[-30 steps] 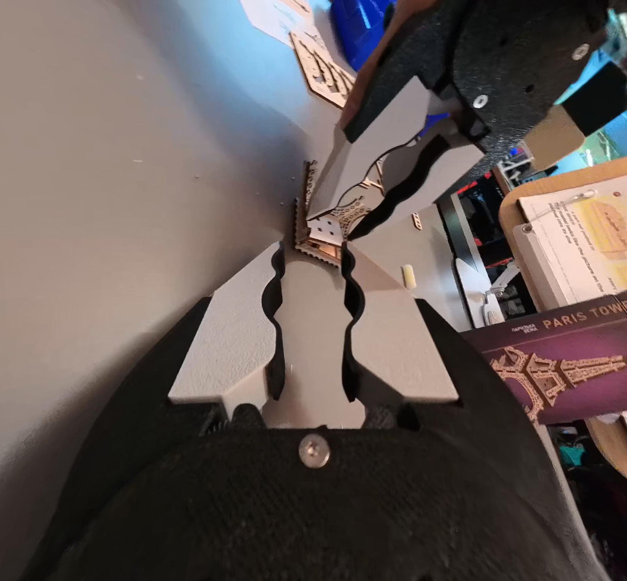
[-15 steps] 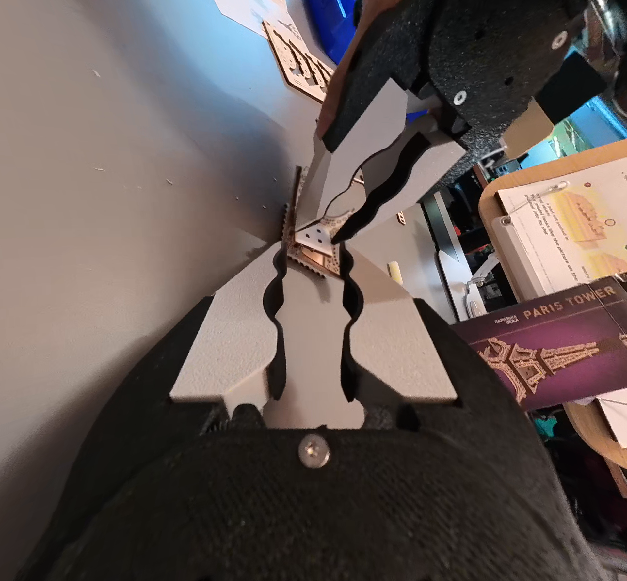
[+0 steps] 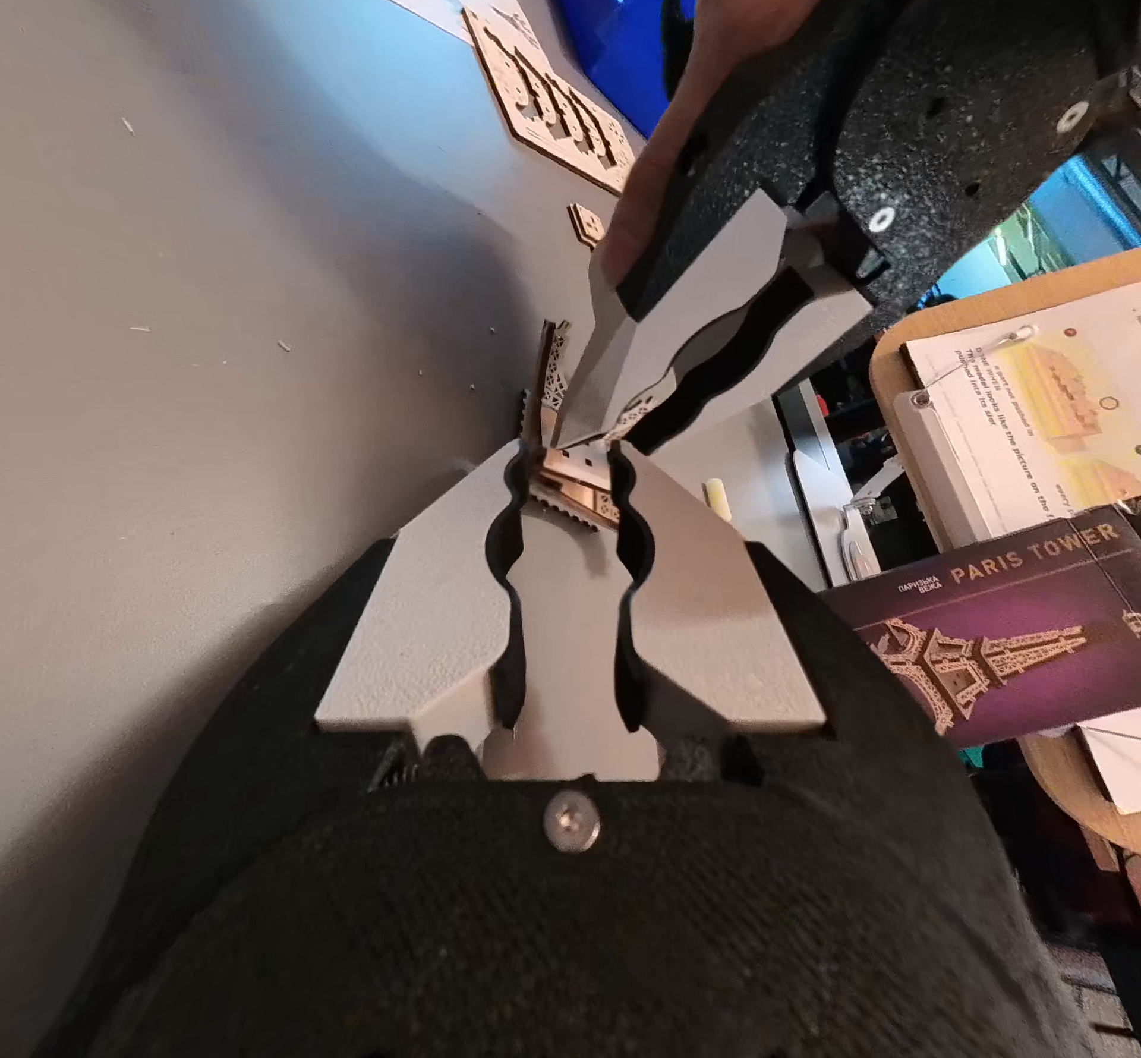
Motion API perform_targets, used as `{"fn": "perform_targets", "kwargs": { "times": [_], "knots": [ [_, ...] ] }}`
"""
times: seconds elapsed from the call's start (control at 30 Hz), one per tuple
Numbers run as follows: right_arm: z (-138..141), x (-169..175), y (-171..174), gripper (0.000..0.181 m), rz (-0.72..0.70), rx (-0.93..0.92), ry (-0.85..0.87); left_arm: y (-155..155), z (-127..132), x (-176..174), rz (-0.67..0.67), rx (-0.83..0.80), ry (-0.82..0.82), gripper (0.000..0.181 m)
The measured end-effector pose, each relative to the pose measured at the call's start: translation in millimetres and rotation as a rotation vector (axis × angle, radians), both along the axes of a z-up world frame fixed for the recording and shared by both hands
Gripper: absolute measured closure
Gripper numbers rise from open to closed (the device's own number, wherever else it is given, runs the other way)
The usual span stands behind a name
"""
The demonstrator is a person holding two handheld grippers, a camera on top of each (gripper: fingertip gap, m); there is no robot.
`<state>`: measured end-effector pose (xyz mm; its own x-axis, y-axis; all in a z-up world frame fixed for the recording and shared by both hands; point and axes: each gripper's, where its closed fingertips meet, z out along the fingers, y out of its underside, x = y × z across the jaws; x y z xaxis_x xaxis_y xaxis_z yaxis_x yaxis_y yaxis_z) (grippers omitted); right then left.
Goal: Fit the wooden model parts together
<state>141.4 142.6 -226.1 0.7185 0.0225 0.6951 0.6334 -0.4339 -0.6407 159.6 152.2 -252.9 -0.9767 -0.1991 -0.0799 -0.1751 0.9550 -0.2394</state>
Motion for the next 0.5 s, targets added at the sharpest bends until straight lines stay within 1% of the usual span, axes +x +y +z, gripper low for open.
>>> {"fn": "perform_targets", "kwargs": {
  "times": [0.03, 0.1, 0.17, 0.23, 0.4, 0.5],
  "knots": [
    [-1, -3, 0, 0.163, 0.017, -0.004, -0.003, -1, 0, 0, 0.005, -0.008, 0.006, 0.159],
    [-6, -9, 2, 0.17, 0.061, -0.03, -0.046, -2, 0, 0, 0.008, -0.02, 0.013, 0.159],
    [-14, -1, 1, 0.17, 0.022, -0.08, -0.094, -2, -1, -1, 0.006, -0.019, 0.017, 0.159],
    [-14, -3, 1, 0.17, 0.035, -0.078, -0.084, -2, 0, -1, -0.006, -0.017, 0.011, 0.158],
    [-11, -3, 0, 0.172, 0.038, -0.059, -0.065, -4, 0, 0, -0.008, -0.027, 0.005, 0.15],
    [-11, -5, 0, 0.173, 0.049, -0.059, -0.074, 0, 1, 0, -0.071, 0.002, -0.023, 0.15]
  ]
}}
